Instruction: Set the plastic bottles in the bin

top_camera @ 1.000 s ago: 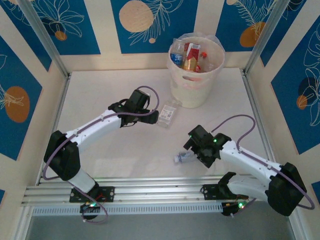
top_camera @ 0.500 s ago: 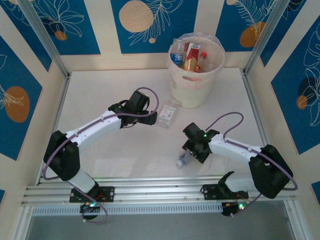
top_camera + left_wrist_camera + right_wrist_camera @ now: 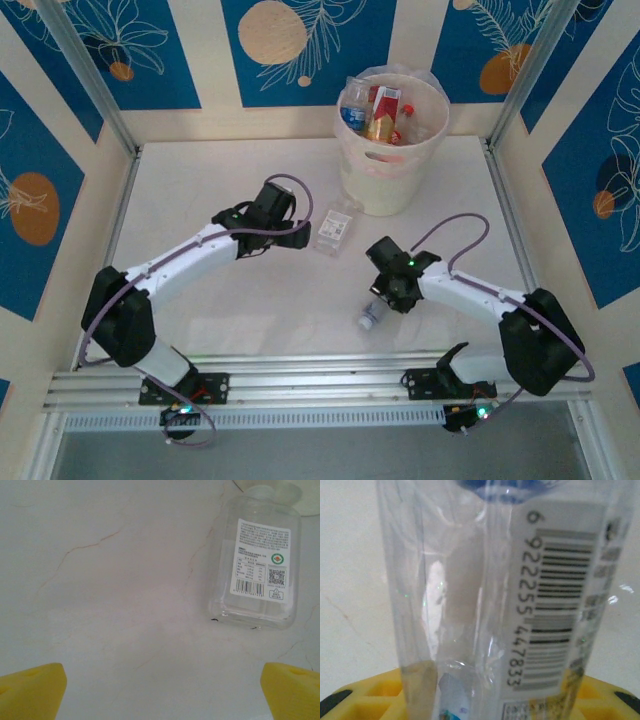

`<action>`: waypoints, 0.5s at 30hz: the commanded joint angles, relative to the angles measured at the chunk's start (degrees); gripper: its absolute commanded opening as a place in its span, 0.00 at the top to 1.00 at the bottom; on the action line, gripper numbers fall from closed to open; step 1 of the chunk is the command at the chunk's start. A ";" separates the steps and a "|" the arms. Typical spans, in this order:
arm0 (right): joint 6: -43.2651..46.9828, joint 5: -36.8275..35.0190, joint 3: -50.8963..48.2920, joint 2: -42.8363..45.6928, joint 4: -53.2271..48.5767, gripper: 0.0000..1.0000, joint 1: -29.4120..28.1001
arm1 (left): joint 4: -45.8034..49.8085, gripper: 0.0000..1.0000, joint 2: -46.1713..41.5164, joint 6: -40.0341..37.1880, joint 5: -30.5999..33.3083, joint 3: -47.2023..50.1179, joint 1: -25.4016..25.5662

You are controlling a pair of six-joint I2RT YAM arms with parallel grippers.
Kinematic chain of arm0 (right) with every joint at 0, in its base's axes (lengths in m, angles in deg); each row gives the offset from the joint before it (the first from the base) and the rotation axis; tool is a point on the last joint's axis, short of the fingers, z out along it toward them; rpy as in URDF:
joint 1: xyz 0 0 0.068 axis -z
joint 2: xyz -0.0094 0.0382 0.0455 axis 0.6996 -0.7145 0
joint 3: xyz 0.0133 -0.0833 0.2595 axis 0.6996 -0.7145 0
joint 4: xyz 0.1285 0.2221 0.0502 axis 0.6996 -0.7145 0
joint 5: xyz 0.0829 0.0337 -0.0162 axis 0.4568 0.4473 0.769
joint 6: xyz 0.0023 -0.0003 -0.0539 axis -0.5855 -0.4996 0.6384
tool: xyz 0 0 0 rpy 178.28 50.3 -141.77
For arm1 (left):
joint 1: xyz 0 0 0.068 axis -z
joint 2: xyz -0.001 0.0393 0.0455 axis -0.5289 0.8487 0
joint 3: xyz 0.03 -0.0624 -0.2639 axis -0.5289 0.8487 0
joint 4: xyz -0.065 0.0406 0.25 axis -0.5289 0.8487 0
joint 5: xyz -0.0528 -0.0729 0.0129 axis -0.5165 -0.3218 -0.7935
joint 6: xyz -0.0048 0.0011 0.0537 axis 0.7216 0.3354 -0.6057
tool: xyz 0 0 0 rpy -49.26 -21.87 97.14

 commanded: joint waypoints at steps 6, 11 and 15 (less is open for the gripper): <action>6.74 -11.25 9.73 7.18 -12.44 0.66 -0.29 | 0.90 0.00 -2.68 1.92 3.50 0.57 0.43; 12.10 -18.34 16.31 9.30 -15.52 0.69 -1.12 | 0.07 0.00 -3.72 2.29 3.49 1.20 0.36; 19.49 -25.29 22.78 9.36 -15.75 0.69 -1.00 | -1.11 0.00 -4.36 2.21 3.60 1.99 0.30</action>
